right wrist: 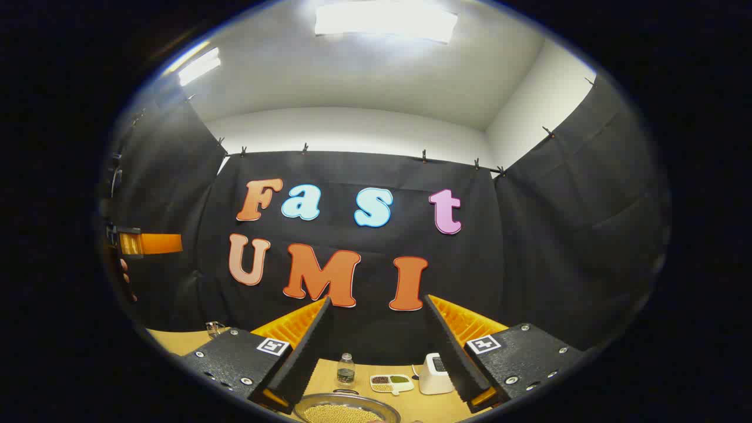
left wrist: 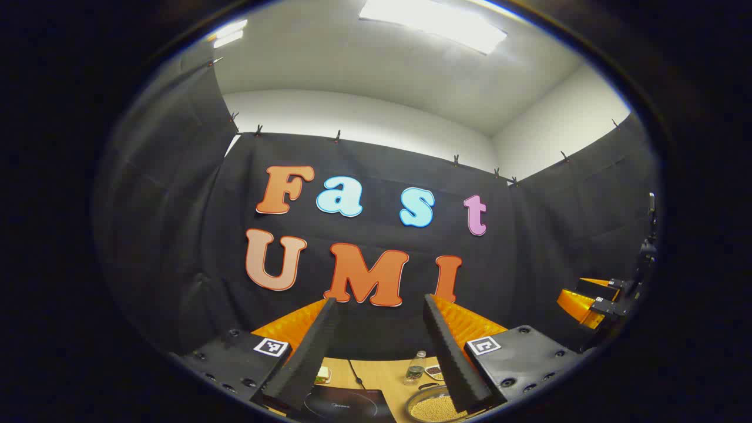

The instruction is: First push the handle of the pot to place it horizontally, then grasp the pot with both hands and set it on the induction cooktop.

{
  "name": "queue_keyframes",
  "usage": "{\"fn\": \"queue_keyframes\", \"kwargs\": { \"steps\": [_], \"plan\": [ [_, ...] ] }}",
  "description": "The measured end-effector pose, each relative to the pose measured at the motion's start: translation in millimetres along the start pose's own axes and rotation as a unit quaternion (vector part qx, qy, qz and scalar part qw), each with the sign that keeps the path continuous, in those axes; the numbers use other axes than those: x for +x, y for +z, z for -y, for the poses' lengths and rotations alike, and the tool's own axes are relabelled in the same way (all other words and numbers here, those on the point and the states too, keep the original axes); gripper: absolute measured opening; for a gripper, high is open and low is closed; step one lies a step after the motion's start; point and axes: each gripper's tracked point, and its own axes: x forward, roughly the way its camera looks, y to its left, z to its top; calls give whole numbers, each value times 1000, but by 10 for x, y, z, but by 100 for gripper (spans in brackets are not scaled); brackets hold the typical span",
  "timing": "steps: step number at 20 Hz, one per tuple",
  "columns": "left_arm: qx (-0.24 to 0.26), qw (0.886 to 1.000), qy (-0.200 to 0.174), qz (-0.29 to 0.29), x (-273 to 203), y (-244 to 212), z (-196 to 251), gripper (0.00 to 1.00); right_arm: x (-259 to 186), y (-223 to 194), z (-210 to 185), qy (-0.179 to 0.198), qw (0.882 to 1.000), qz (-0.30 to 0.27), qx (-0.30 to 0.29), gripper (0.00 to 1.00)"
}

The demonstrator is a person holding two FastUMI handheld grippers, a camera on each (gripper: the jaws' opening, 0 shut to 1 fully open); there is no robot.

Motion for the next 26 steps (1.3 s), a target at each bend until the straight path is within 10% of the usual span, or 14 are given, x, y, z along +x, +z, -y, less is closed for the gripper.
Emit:
{"fn": "queue_keyframes", "kwargs": {
  "steps": [26],
  "plan": [
    [35,998,47,27,-129,-139,-174,96,21,-46,96,19,1000,1,9,95]
  ]
}}
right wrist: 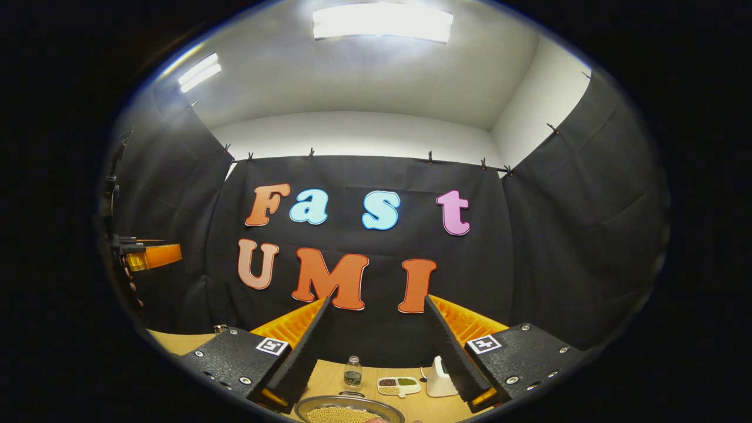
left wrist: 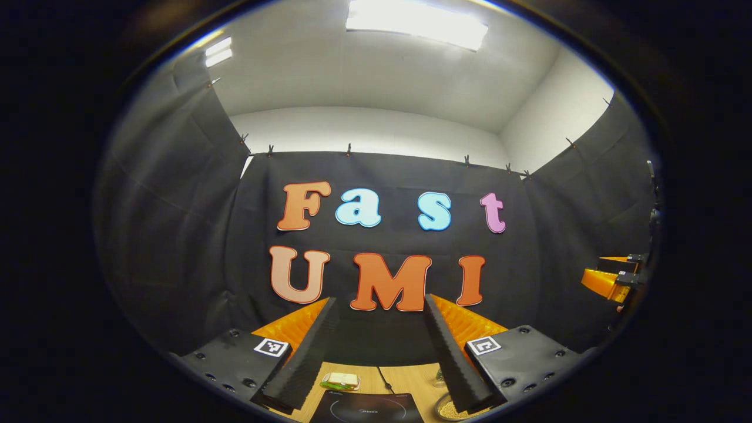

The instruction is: First push the handle of the pot to place it horizontally, then grasp the pot with both hands and set it on the induction cooktop.

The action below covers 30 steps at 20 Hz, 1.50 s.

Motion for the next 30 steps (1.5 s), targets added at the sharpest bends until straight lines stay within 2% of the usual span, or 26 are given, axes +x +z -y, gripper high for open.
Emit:
{"fn": "queue_keyframes", "kwargs": {
  "steps": [1,9,12,14,17,22,26,27,30],
  "plan": [
    [-2,1000,0,3,3,11,2,96,-3,-19,31,-2,1000,-2,1,97],
    [25,1000,2,6,40,-94,52,96,-69,-368,203,-13,999,-31,5,95],
    [37,999,0,13,43,-86,100,96,-104,-594,218,-10,998,-57,14,95],
    [52,998,14,24,35,-87,2,99,-117,-787,235,-9,997,-78,9,95],
    [55,998,20,23,27,-144,-35,96,-153,-1121,229,-6,993,-120,2,95],
    [47,998,25,22,21,-180,-134,96,-287,-1774,-57,31,975,-219,23,90],
    [44,998,29,16,-12,-265,-214,96,-380,-2141,-222,52,959,-278,34,77],
    [44,998,30,14,-26,-291,-233,96,-416,-2238,-267,57,954,-292,35,70],
    [40,999,34,6,-13,-369,-296,96,-546,-2519,-417,81,937,-337,36,60]
  ]
}}
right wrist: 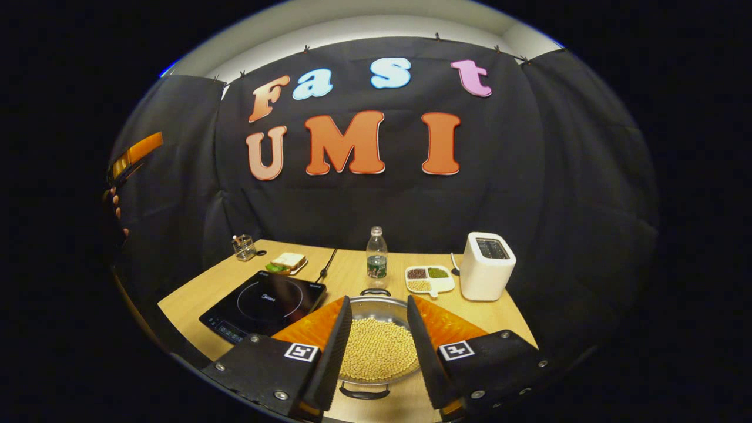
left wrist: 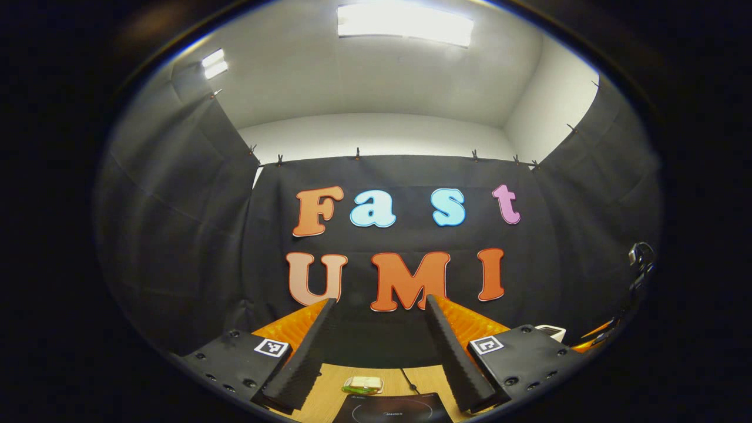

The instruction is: First push the handle of the pot to place it horizontally, then grasp the pot with both hands and set it on the induction cooktop.

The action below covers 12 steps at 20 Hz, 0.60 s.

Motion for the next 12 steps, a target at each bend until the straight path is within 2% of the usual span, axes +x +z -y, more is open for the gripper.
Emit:
{"fn": "queue_keyframes", "kwargs": {
  "steps": [1,2,3,6,7,9,11,12],
  "plan": [
    [-1,1000,2,-2,8,-20,-15,96,37,-98,-70,10,1000,-16,1,50],
    [-1,1000,3,-4,2,-34,-38,96,68,-201,-128,22,999,-34,5,48],
    [-1,1000,4,-4,-11,-42,-59,96,99,-306,-184,30,998,-53,12,41],
    [7,1000,10,-6,-17,-86,-117,96,170,-570,-327,52,994,-99,22,29],
    [9,1000,12,-6,-23,-99,-134,96,191,-628,-372,60,991,-113,29,21],
    [7,1000,16,-6,-40,-120,-192,96,209,-776,-493,86,985,-142,44,10],
    [6,1000,21,-8,-46,-152,-247,100,200,-870,-665,120,976,-174,55,8],
    [5,1000,23,-10,-28,-185,-271,96,182,-965,-732,131,970,-196,60,7]
  ]
}}
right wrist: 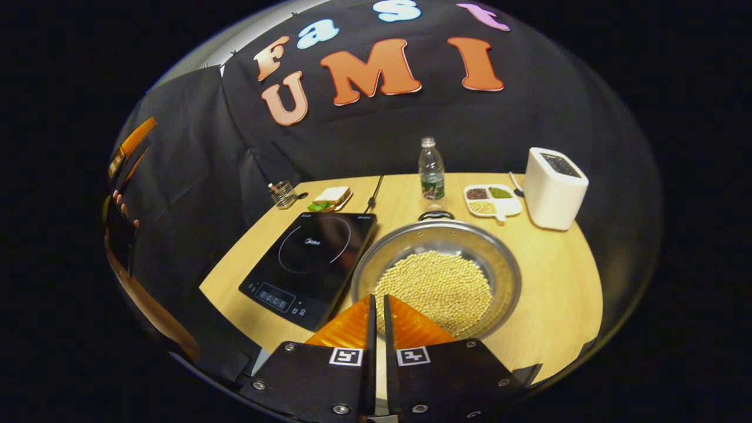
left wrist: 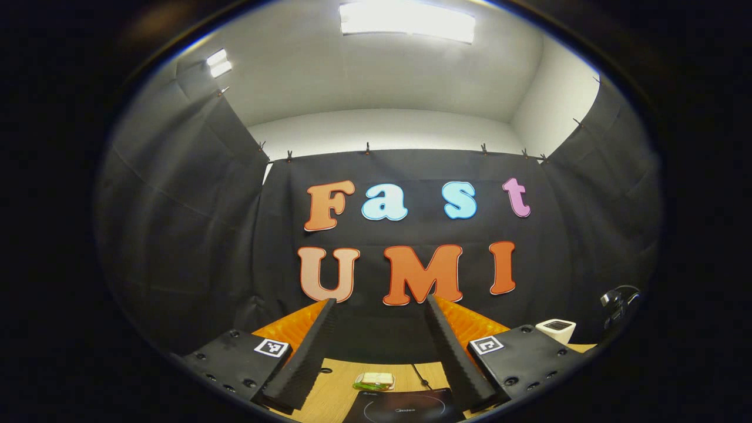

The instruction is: First push the handle of the pot to place it horizontally, then grasp the pot with both hands and set it on the induction cooktop.

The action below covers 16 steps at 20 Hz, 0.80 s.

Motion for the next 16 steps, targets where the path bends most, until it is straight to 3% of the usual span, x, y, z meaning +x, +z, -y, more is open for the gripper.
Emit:
{"fn": "queue_keyframes", "kwargs": {
  "steps": [4,8,16],
  "plan": [
    [-7,1000,2,-15,46,-149,-49,100,147,-300,-144,25,998,-61,-2,4],
    [-9,1000,10,-28,76,-279,-107,96,250,-518,-244,50,994,-98,14,0],
    [-10,999,1,-45,113,-440,-7,95,419,-876,-96,36,985,-164,45,0]
  ]
}}
